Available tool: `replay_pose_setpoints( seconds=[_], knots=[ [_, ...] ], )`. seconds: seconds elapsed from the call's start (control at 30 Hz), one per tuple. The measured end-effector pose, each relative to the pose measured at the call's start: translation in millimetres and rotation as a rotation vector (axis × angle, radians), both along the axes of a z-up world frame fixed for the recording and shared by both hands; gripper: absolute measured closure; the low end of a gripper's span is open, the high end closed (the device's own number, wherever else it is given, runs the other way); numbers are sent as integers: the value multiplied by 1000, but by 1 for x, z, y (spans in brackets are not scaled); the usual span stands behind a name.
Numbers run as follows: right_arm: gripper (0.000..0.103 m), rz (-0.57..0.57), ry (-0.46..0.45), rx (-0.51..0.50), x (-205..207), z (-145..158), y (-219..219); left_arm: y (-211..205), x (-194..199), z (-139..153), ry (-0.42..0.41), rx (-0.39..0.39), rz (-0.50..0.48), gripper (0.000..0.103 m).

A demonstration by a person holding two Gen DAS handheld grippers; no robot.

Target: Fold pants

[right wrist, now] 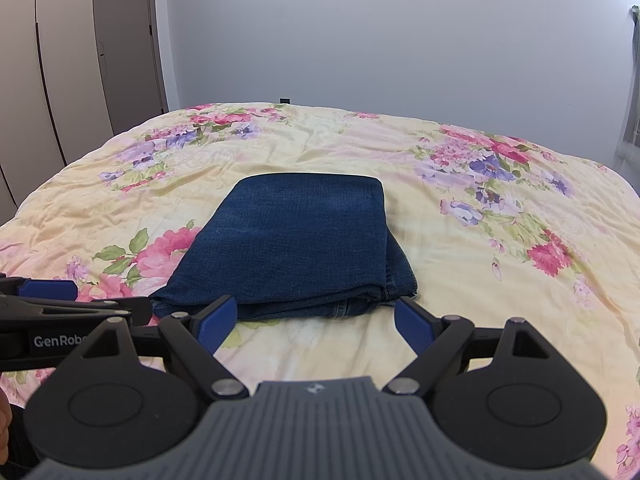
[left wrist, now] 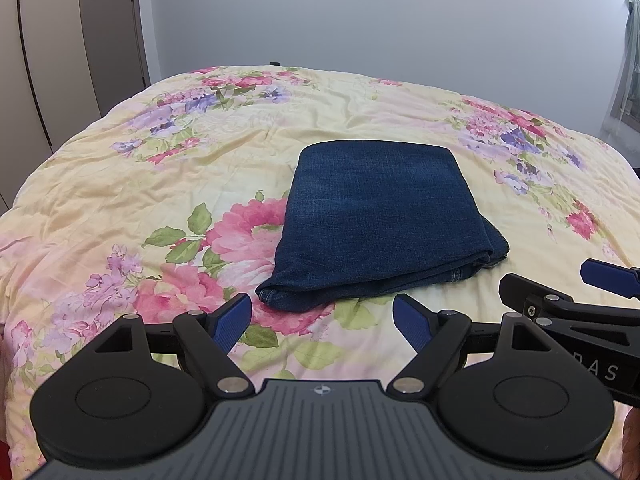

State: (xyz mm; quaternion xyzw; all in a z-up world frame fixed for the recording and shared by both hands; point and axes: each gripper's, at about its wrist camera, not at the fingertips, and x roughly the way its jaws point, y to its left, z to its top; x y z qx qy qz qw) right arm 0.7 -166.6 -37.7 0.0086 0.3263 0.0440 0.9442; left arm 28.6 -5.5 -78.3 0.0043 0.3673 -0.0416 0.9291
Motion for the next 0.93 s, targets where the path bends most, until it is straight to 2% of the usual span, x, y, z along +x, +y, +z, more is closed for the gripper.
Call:
replay_pose_setpoints(
  seconds=[0.93],
  knots=[
    [21, -1, 6, -1, 0, -1, -1, 4, 5, -3, 3, 4, -4, 9]
  ],
)
